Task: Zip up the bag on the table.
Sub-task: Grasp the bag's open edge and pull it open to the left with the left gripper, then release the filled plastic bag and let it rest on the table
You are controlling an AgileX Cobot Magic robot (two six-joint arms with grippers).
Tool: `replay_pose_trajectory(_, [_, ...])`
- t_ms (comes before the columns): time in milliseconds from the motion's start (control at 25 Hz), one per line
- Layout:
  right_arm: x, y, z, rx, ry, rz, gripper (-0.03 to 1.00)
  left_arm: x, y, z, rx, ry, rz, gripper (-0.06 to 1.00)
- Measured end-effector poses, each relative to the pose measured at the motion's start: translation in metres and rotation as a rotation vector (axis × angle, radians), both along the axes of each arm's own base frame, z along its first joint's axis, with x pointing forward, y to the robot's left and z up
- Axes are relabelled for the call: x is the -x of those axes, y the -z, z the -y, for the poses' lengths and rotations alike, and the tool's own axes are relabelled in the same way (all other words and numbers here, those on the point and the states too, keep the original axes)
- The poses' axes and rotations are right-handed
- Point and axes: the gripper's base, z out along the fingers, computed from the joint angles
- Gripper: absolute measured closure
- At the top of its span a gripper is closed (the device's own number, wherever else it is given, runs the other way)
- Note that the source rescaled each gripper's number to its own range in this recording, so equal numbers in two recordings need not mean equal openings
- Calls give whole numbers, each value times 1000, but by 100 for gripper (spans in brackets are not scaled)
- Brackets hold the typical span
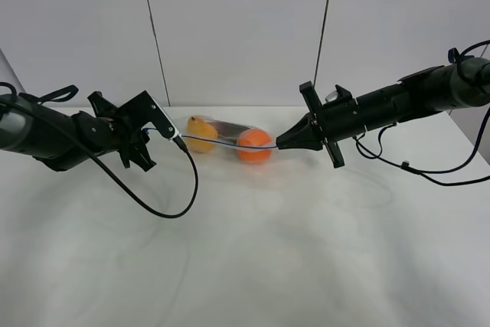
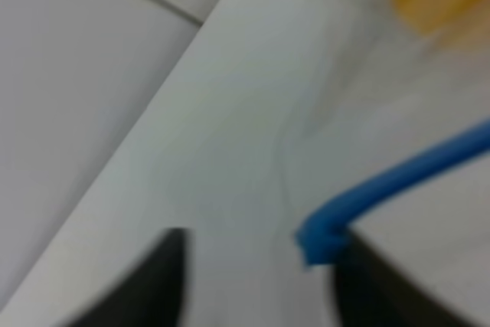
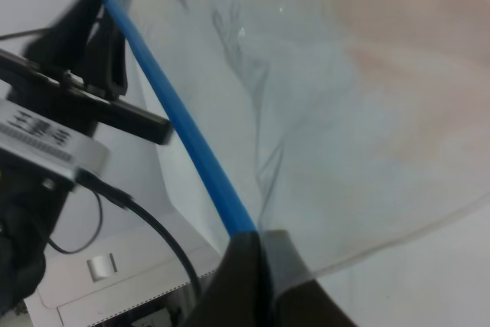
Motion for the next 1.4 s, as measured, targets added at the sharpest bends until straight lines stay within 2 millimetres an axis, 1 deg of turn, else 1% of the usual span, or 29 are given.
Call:
replay_pose_trajectory(40, [0,0,0,1,-2,0,97,-1,0,-4,5,-13,1,27])
replay_pose_trajectory(80, [0,0,1,1,-1,0,97,-1,0,-8,9,-27,1,16])
replay_pose_trajectory(160, [0,0,1,1,0,0,97,-3,0,-19,28,-67,3,5])
replay_pose_trajectory(200, [0,0,1,2,-1,0,97,-4,0,-27,57,-105,7,3])
replay_pose_trajectory(280, [0,0,1,2,-1,0,97,-5,0,-42,161,-212,19,1])
replay_pose_trajectory(400, [0,0,1,1,-1,-1,97,-3,4,-65,394,-409,5,-1])
replay_pose_trajectory(520, [0,0,1,0,-3,-1,97,-3,9,-81,582,-489,-136,-1])
replay_pose_trajectory(600, [0,0,1,-2,-5,-2,97,-4,9,-83,694,-479,-273,-1])
replay_pose_trajectory(760, [1,0,1,-2,-6,-3,97,-7,-6,-82,899,-432,-524,-1])
replay_pose_trajectory(840, [1,0,1,-2,-6,-3,97,-7,-14,-78,943,-444,-634,-1])
replay_pose_trajectory(920, [1,0,1,-2,-6,-3,97,-6,-21,-74,925,-492,-718,-1])
replay_pose_trajectory(1040, [1,0,1,-2,-6,-3,97,-4,-29,-71,791,-602,-788,-1])
replay_pose_trajectory(1120, [1,0,1,-2,-9,2,97,-5,-35,-69,720,-676,-796,-1])
replay_pose_trajectory(1240, [1,0,1,-1,-11,6,97,-5,-44,-64,678,-722,-816,-1])
replay_pose_trajectory(1400, [1,0,1,-2,-12,6,97,3,-52,-64,630,-768,-915,-1])
